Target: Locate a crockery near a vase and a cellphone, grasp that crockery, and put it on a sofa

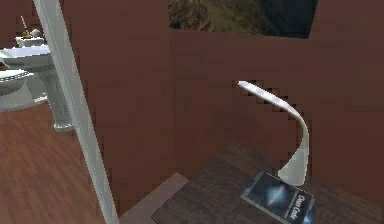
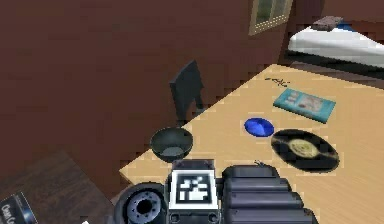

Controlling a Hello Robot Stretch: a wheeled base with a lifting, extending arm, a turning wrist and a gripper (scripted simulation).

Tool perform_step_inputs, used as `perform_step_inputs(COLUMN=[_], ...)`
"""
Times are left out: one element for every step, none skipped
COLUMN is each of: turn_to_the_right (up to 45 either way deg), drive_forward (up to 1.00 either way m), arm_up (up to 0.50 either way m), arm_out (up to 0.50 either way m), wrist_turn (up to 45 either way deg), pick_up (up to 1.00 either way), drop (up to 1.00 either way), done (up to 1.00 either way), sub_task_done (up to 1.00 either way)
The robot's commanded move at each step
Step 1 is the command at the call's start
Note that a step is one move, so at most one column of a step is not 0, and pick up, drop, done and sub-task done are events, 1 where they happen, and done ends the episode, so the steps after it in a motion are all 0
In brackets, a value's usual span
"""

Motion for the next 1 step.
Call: perform_step_inputs(turn_to_the_right=[0.0], drive_forward=[0.0], arm_up=[0.0], arm_out=[0.3], wrist_turn=[0.0], pick_up=[0.0], drop=[0.0], done=[0.0], sub_task_done=[0.0])
